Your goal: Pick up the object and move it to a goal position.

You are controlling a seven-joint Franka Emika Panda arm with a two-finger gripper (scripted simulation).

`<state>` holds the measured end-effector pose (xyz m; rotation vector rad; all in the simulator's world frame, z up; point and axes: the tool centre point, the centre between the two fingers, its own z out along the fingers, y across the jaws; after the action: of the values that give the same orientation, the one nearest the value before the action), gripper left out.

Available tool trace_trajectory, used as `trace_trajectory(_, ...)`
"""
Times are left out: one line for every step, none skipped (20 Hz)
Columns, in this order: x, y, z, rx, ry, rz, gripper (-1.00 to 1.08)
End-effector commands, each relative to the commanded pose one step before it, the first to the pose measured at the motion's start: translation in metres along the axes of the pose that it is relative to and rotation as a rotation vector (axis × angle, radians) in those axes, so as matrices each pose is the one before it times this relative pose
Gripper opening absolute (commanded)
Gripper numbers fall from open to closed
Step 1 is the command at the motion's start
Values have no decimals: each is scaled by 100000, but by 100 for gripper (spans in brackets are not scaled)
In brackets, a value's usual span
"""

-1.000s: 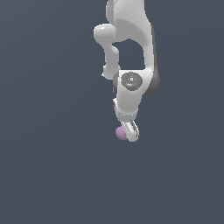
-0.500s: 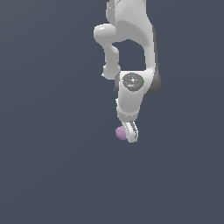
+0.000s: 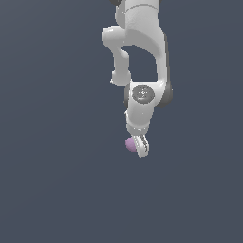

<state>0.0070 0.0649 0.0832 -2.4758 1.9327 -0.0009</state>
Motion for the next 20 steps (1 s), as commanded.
trace_trajectory(-24,88,1364,-114,1,102,100)
trace_trajectory(16,11,435,1,4,69,100)
trace_trajectory(-20,-4,360,0,0,0,100)
trace_trajectory(29,-8,282,5,-1,69,100)
trace_trajectory(-7,-25,208,0,0,0,100)
trace_trajectory(-1,-33,131,0,0,0,100)
trace_trajectory(3,-34,62,0,0,0,100)
trace_trajectory(2,-15,15,0,0,0,100)
trace_trajectory(0,0,0,0,0,0,-100)
trace_trajectory(0,0,0,0,0,0,-100)
trace_trajectory(0,0,0,0,0,0,-100)
trace_trajectory(0,0,0,0,0,0,-100)
trace_trajectory(0,0,0,0,0,0,-100)
trace_trajectory(0,0,0,0,0,0,-100)
trace_trajectory(0,0,0,0,0,0,-100)
trace_trajectory(0,0,0,0,0,0,-100)
trace_trajectory(0,0,0,0,0,0,-100)
trace_trajectory(0,0,0,0,0,0,-100)
trace_trajectory(5,-47,-84,154,3,-11,-100)
trace_trajectory(41,7,-10,0,0,0,-100)
